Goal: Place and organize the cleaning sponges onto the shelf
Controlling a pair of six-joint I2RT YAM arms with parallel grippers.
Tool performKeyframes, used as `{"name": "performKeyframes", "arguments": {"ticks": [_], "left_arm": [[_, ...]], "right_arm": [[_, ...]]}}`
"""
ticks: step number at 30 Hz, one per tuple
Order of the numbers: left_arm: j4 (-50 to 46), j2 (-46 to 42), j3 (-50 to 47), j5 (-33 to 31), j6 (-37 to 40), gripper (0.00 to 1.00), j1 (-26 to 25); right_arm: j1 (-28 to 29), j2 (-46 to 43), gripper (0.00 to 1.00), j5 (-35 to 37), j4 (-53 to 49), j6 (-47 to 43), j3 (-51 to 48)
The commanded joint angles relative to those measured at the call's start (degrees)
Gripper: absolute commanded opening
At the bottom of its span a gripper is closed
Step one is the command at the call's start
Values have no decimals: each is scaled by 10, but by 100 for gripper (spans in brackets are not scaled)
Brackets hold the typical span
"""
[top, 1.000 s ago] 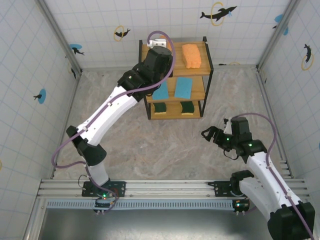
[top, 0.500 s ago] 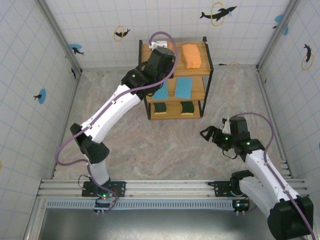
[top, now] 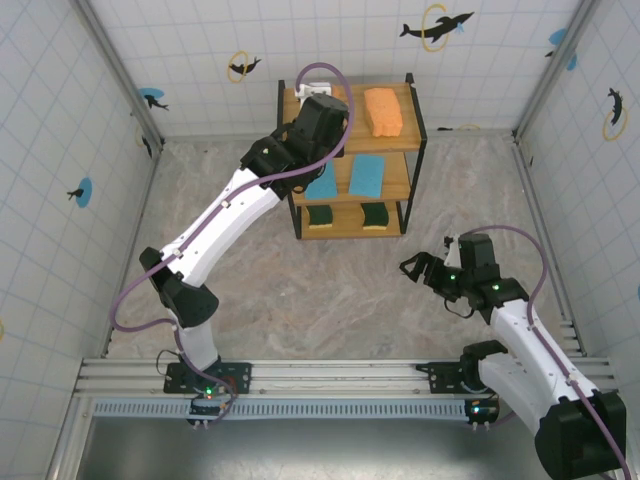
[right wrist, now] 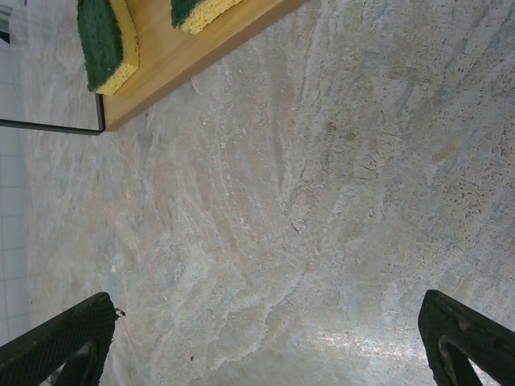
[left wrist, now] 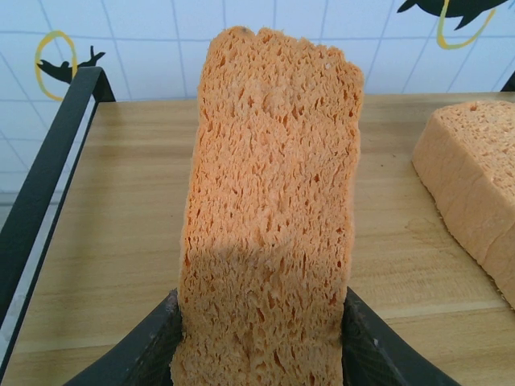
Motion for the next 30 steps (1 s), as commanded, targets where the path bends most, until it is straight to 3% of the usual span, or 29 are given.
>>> {"name": "performKeyframes", "arguments": {"ticks": [1,15,30], "left_arm": [[-19,-7,18,-18,-6,42,3],[-18,-3,18,-23,-8,58,3],[-10,-3,17,-17,-4,64,3]], "right_arm": [[4,1,99,-7,15,-2,-14],[4,5,99,-7,19,-2,-14],[4,13,99,-9,24,-1,-14]]}}
